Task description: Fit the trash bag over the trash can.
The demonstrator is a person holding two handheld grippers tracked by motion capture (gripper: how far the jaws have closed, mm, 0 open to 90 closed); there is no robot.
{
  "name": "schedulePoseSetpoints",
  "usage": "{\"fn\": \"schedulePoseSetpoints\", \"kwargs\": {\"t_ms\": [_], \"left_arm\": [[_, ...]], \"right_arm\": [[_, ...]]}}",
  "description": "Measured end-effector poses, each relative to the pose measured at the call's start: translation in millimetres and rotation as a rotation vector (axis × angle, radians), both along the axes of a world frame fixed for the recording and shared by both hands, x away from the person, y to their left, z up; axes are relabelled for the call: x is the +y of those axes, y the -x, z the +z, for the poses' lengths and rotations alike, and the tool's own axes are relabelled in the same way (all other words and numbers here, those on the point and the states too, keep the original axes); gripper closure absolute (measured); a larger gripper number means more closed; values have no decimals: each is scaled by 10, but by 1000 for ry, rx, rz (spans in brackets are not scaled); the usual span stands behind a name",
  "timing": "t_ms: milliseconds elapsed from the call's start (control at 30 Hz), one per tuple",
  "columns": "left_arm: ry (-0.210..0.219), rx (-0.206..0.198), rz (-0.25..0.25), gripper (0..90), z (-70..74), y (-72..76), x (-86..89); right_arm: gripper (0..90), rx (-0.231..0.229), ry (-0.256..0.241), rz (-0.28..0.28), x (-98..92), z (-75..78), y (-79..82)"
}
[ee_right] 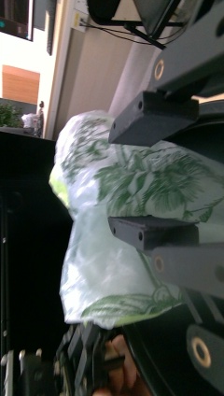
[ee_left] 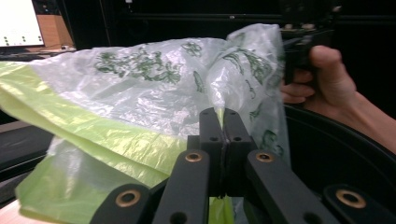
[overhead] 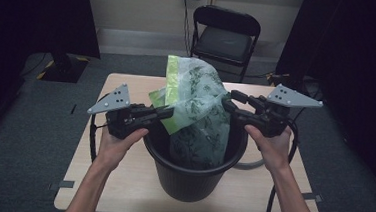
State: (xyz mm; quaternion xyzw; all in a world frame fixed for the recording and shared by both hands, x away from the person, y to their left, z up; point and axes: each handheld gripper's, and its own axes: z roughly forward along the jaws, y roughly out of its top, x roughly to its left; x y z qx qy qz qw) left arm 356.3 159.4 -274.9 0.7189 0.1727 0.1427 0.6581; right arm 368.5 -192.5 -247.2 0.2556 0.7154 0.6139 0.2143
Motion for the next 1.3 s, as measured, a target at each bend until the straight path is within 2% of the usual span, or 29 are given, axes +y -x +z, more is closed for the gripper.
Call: {"fn": "schedulePoseSetpoints", "kwargs": {"t_ms": [33, 200, 233, 333, 367, 400, 433, 533, 567, 600, 667, 767, 800, 833, 933, 967, 1100, 1133, 1167, 1200, 1267, 1300], "left_arm": [[-17, -3, 11, 893, -6, -6, -11], [-20, -4, 14, 893, -3, -1, -33], [-18, -10, 12, 893, 19, 10, -47], [-27, -23, 14, 893, 51, 27, -72], [-33, -34, 13, 893, 85, 48, -86], [-33, -34, 13, 893, 85, 48, -86], [-27, -38, 10, 893, 106, 60, -89], [-10, -40, 2, 892, 118, 64, -83], [17, -41, -3, 893, 131, 76, -73], [31, -41, -15, 893, 143, 87, -72], [39, -49, -11, 893, 158, 103, -71], [62, -61, -10, 883, 195, 133, -41], [62, -61, -10, 841, 195, 133, -41], [82, -58, 3, 772, 187, 139, -15], [94, -58, 11, 660, 174, 159, 19], [121, -44, 33, 620, 162, 169, 69], [134, -49, 39, 684, 151, 182, 142], [138, -53, 26, 684, 151, 186, 163], [142, -56, 5, 750, 152, 192, 170], [134, -56, -16, 772, 157, 194, 157], [127, -52, -31, 807, 157, 187, 140], [118, -37, -48, 808, 150, 174, 99]], "right_arm": [[524, -18, -8, 19, -2, 42, 66], [539, -60, -13, 55, 68, 167, 171], [534, -65, -6, 94, 149, 225, 197], [517, -71, 9, 127, 258, 272, 214], [510, -77, 18, 160, 371, 310, 238], [510, -77, 18, 160, 371, 310, 238], [509, -85, 19, 186, 470, 338, 254], [500, -77, 34, 211, 570, 344, 246], [489, -51, 66, 234, 669, 326, 219], [491, -35, 78, 240, 713, 308, 199], [595, -15, 101, 247, 782, 276, 161], [824, 5, 111, 269, 833, 229, 122], [824, 5, 111, 269, 833, 229, 122], [891, 0, 112, 255, 832, 229, 125], [900, -1, 93, 233, 781, 245, 118], [900, 0, 86, 209, 758, 250, 114], [900, 5, 58, 175, 683, 251, 67], [900, 7, 50, 162, 663, 245, 50], [900, 15, 41, 154, 636, 233, 17], [900, 13, 34, 152, 628, 230, 10], [900, 5, 33, 151, 626, 232, 16], [900, 4, 31, 153, 627, 232, 19]]}}
